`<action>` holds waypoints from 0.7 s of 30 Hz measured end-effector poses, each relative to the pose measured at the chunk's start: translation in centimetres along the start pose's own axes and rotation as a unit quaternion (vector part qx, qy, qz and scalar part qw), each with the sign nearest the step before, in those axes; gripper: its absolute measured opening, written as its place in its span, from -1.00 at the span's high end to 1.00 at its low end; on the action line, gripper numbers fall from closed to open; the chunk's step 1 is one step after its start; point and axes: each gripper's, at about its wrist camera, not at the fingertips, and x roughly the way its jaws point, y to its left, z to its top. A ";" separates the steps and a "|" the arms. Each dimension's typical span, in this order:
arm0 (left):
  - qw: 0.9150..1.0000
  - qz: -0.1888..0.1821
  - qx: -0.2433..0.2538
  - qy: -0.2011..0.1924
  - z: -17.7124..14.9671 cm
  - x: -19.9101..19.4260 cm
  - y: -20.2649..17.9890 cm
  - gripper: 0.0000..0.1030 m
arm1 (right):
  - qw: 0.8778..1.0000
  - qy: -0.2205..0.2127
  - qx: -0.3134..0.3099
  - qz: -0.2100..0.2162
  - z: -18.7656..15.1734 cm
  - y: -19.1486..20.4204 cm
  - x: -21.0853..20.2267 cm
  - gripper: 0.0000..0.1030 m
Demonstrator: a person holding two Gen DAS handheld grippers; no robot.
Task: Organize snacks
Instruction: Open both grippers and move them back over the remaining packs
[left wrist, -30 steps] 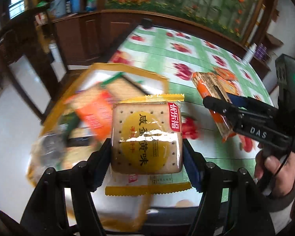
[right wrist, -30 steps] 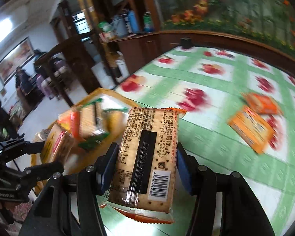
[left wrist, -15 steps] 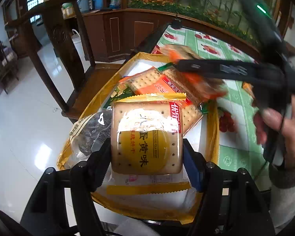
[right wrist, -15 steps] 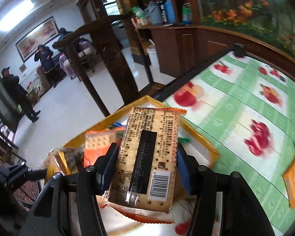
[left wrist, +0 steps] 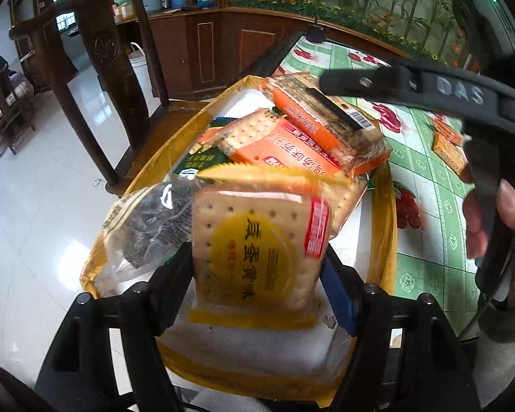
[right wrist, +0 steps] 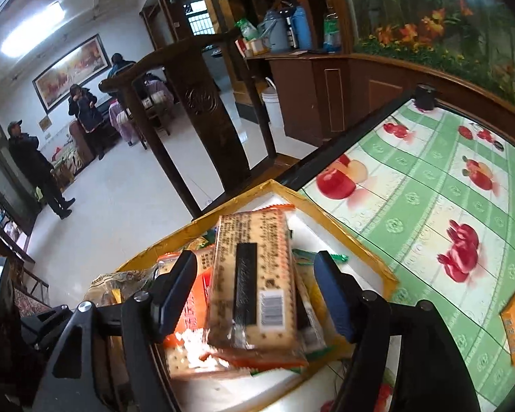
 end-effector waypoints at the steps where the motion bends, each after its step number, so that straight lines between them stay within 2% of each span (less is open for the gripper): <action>1: 1.000 0.002 -0.002 -0.005 0.0 -0.3 0.1 -0.42 | 1.000 0.002 0.004 0.003 -0.2 -0.2 -0.1 -0.40; 3: 1.000 0.008 -0.001 -0.019 0.0 -1.0 0.1 -0.44 | 1.000 0.002 0.010 0.002 -0.5 -0.5 -0.3 -0.40; 5: 0.999 0.015 0.003 -0.034 0.1 -1.7 0.0 -0.57 | 1.000 0.000 0.014 0.000 -0.9 -0.8 -0.6 -0.40; 9: 0.998 0.016 0.009 -0.053 0.6 -2.6 -0.7 -0.59 | 1.000 -0.006 0.027 0.005 -1.6 -1.4 -1.5 -0.42; 17: 0.998 0.001 0.029 -0.063 1.7 -2.4 -3.8 -0.60 | 0.997 -0.026 0.067 0.000 -3.4 -4.2 -4.9 -0.49; 21: 0.997 -0.007 0.044 -0.063 2.3 -2.0 -6.0 -0.60 | 0.996 -0.033 0.083 -0.025 -4.7 -5.9 -6.8 -0.51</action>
